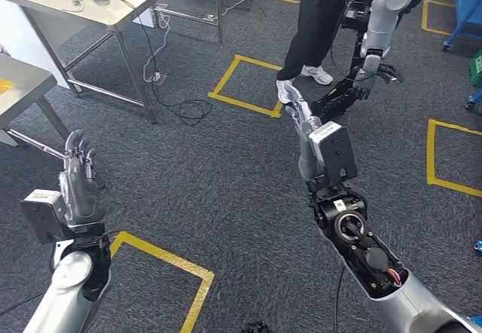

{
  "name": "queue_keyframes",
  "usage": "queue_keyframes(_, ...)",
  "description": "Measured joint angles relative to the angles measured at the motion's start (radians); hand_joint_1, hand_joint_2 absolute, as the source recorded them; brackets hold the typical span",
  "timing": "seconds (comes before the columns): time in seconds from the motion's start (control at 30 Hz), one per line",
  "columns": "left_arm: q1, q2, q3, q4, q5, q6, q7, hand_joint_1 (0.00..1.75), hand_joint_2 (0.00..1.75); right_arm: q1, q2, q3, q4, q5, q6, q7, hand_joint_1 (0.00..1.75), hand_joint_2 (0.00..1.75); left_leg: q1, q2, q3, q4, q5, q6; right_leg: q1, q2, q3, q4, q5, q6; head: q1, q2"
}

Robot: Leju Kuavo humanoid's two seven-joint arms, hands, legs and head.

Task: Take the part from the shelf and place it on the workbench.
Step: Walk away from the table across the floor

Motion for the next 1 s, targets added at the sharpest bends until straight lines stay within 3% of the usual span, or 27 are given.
queue_keyframes(0.07, 0.001, 0.0, 0.0, -0.004, 0.0, 0.003, 0.003, 0.0, 0.0, 0.0, 0.0, 0.0, -0.002, 0.0, 0.0, 0.001, 0.0, 0.0, 0.001, 0.017, 0.007, 0.001, -0.006, -0.007, -0.001, -0.028, 0.073, -0.144, 0.069, 0.001, 0.011, 0.0)
queue_keyframes(0.13, 0.001, 0.001, 0.0, -0.01, 0.0, 0.005, 0.004, 0.0, 0.0, -0.002, 0.0, 0.001, -0.003, 0.0, 0.0, 0.001, 0.0, 0.0, -0.005, 0.032, 0.011, 0.005, -0.012, -0.017, 0.007, -0.06, 0.137, -0.264, 0.104, -0.006, 0.019, 0.0)
queue_keyframes(0.17, 0.002, 0.002, 0.0, -0.013, 0.0, 0.006, 0.004, 0.0, 0.0, -0.002, 0.0, 0.001, -0.004, 0.0, 0.0, 0.001, 0.0, 0.0, -0.008, 0.04, 0.011, 0.006, -0.013, -0.021, 0.011, -0.066, 0.147, -0.283, 0.103, -0.011, 0.018, 0.0)
queue_keyframes(0.23, 0.003, 0.002, 0.0, -0.016, 0.0, 0.007, 0.005, 0.0, 0.0, 0.001, 0.0, 0.002, -0.004, 0.0, 0.0, 0.001, 0.0, 0.0, -0.011, 0.058, 0.011, 0.009, -0.016, -0.031, 0.013, -0.048, 0.146, -0.286, 0.105, -0.026, 0.011, 0.0)
queue_keyframes(0.3, 0.003, 0.002, 0.0, -0.017, 0.0, 0.008, 0.005, 0.0, 0.0, 0.002, 0.0, 0.001, -0.007, 0.0, 0.001, 0.001, 0.0, 0.0, -0.007, 0.039, 0.001, 0.043, -0.041, -0.04, 0.01, -0.027, 0.147, -0.291, 0.11, -0.039, 0.003, 0.0)
queue_keyframes(0.4, 0.006, 0.004, 0.0, -0.019, -0.001, 0.009, 0.004, 0.0, 0.0, 0.003, 0.0, 0.002, -0.01, 0.0, 0.003, 0.0, 0.0, 0.0, -0.003, -0.025, -0.092, 0.234, -0.136, -0.045, 0.009, 0.002, 0.143, -0.293, 0.115, -0.054, -0.014, 0.0)
queue_keyframes(0.43, 0.008, 0.005, -0.001, -0.019, -0.001, 0.009, 0.004, 0.0, 0.0, 0.005, 0.0, 0.002, -0.01, 0.0, 0.004, 0.0, 0.0, 0.0, -0.003, -0.031, -0.126, 0.297, -0.157, -0.045, 0.011, 0.014, 0.142, -0.293, 0.116, -0.056, -0.02, 0.0)
queue_keyframes(0.47, 0.011, 0.006, -0.001, -0.019, -0.001, 0.01, 0.004, 0.0, 0.0, 0.007, 0.0, 0.003, -0.01, 0.0, 0.005, 0.0, 0.0, 0.0, -0.004, -0.033, -0.146, 0.327, -0.158, -0.044, 0.012, 0.027, 0.141, -0.293, 0.117, -0.057, -0.025, 0.0)
queue_keyframes(0.5, 0.012, 0.007, -0.001, -0.019, -0.001, 0.01, 0.004, 0.0, 0.0, 0.01, 0.0, 0.004, -0.009, 0.0, 0.006, 0.0, 0.0, 0.0, -0.004, -0.034, -0.144, 0.314, -0.138, -0.042, 0.013, 0.04, 0.141, -0.293, 0.117, -0.058, -0.029, 0.0)
queue_keyframes(0.53, 0.013, 0.007, -0.001, -0.019, -0.002, 0.01, 0.004, 0.0, 0.0, 0.011, 0.0, 0.004, -0.01, 0.0, 0.006, -0.001, 0.0, 0.0, -0.004, -0.039, -0.122, 0.259, -0.101, -0.037, 0.014, 0.052, 0.141, -0.292, 0.117, -0.057, -0.033, 0.0)
queue_keyframes(0.6, 0.012, 0.008, -0.001, -0.02, -0.004, 0.011, 0.004, 0.0, 0.0, 0.012, 0.0, 0.003, -0.01, 0.0, 0.006, -0.002, 0.0, 0.0, -0.003, -0.076, -0.054, 0.105, -0.029, -0.028, 0.015, 0.075, 0.14, -0.289, 0.117, -0.055, -0.039, 0.0)
queue_keyframes(0.67, 0.011, 0.008, -0.001, -0.022, -0.005, 0.01, 0.003, 0.0, 0.0, 0.013, 0.0, 0.002, -0.01, 0.0, 0.007, -0.003, 0.0, 0.0, -0.003, -0.102, -0.018, 0.023, -0.005, -0.025, 0.013, 0.094, 0.133, -0.287, 0.119, -0.046, -0.039, 0.0)
queue_keyframes(0.73, 0.011, 0.007, -0.001, -0.023, -0.006, 0.009, 0.003, 0.0, 0.0, 0.014, 0.0, 0.001, -0.01, 0.001, 0.006, -0.004, 0.0, 0.0, -0.005, -0.089, -0.014, 0.013, -0.005, -0.022, 0.01, 0.113, 0.127, -0.29, 0.122, -0.033, -0.038, 0.0)
queue_keyframes(0.77, 0.01, 0.006, -0.001, -0.023, -0.007, 0.008, 0.003, 0.0, 0.0, 0.015, 0.0, -0.001, -0.01, 0.001, 0.006, -0.004, 0.0, 0.0, -0.003, -0.078, -0.01, 0.007, -0.003, -0.018, 0.01, 0.108, 0.123, -0.287, 0.12, -0.027, -0.038, 0.0)
queue_keyframes(0.83, 0.007, 0.003, -0.001, -0.024, -0.008, 0.006, 0.001, 0.0, 0.0, 0.016, -0.001, -0.003, -0.011, 0.001, 0.005, -0.004, 0.0, 0.0, 0.002, -0.057, -0.002, -0.003, 0.0, -0.009, 0.012, 0.065, 0.097, -0.235, 0.086, -0.017, -0.03, 0.0)
queue_keyframes(0.87, 0.006, 0.002, -0.001, -0.024, -0.008, 0.005, 0.0, 0.0, 0.0, 0.016, -0.001, -0.004, -0.011, 0.001, 0.004, -0.004, 0.0, 0.0, 0.001, -0.046, 0.001, -0.004, 0.0, -0.006, 0.011, 0.036, 0.068, -0.171, 0.053, -0.013, -0.023, 0.0)
queue_keyframes(0.93, 0.005, 0.001, -0.001, -0.024, -0.008, 0.004, -0.003, 0.0, 0.0, 0.018, -0.001, -0.005, -0.011, 0.001, 0.002, -0.004, 0.0, 0.0, -0.001, -0.025, 0.001, -0.004, -0.002, -0.003, 0.006, 0.008, -0.002, -0.022, -0.01, -0.005, -0.011, 0.0)
queue_keyframes(0.97, 0.006, 0.0, -0.001, -0.024, -0.008, 0.003, -0.004, 0.0, 0.0, 0.021, -0.001, -0.005, -0.011, 0.001, 0.002, -0.004, 0.0, 0.0, -0.001, -0.015, 0.002, -0.003, -0.004, -0.004, 0.003, 0.005, -0.022, 0.019, -0.019, -0.001, -0.008, 0.0)
queue_keyframes(1.0, 0.006, 0.0, -0.001, -0.024, -0.008, 0.003, -0.006, 0.0, 0.0, 0.022, -0.001, -0.005, -0.01, 0.001, 0.002, -0.004, 0.0, 0.0, 0.0, -0.004, 0.003, -0.003, -0.005, -0.005, 0.001, 0.002, -0.019, 0.015, -0.008, 0.002, -0.004, 0.0)
